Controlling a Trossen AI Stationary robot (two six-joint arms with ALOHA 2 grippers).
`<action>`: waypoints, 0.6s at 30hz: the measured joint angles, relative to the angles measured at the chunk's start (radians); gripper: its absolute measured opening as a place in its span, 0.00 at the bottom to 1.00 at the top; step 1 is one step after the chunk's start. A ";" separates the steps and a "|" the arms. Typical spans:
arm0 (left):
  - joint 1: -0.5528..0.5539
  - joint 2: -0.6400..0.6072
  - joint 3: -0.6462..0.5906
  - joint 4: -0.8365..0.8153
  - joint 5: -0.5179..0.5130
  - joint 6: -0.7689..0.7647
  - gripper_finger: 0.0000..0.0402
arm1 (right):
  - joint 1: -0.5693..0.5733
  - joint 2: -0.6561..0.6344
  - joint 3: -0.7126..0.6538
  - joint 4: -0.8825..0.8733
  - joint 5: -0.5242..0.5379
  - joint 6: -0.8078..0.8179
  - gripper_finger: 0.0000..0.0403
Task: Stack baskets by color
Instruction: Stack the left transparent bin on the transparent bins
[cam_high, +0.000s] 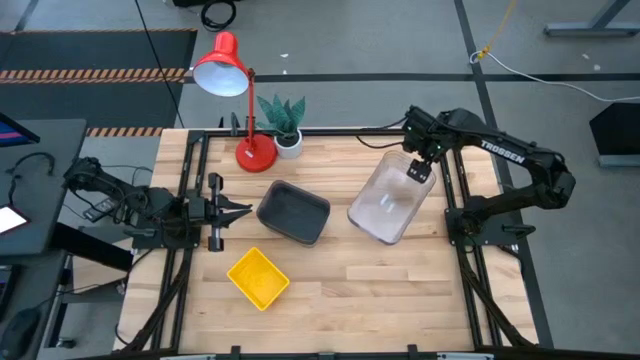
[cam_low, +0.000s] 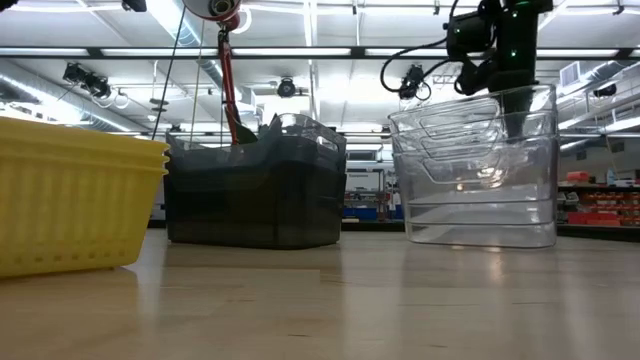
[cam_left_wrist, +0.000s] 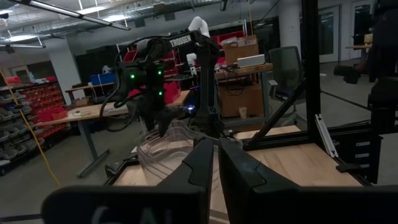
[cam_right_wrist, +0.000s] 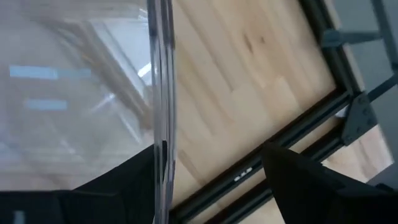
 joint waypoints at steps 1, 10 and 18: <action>0.000 0.000 0.000 0.000 0.000 0.000 0.08 | 0.000 0.000 0.009 0.001 0.003 -0.004 0.67; 0.000 0.000 0.000 0.000 0.000 0.000 0.06 | 0.000 0.000 0.026 0.044 0.001 -0.032 0.65; 0.000 0.000 0.000 0.000 0.000 0.000 0.08 | 0.001 0.000 0.022 0.062 -0.030 -0.030 0.64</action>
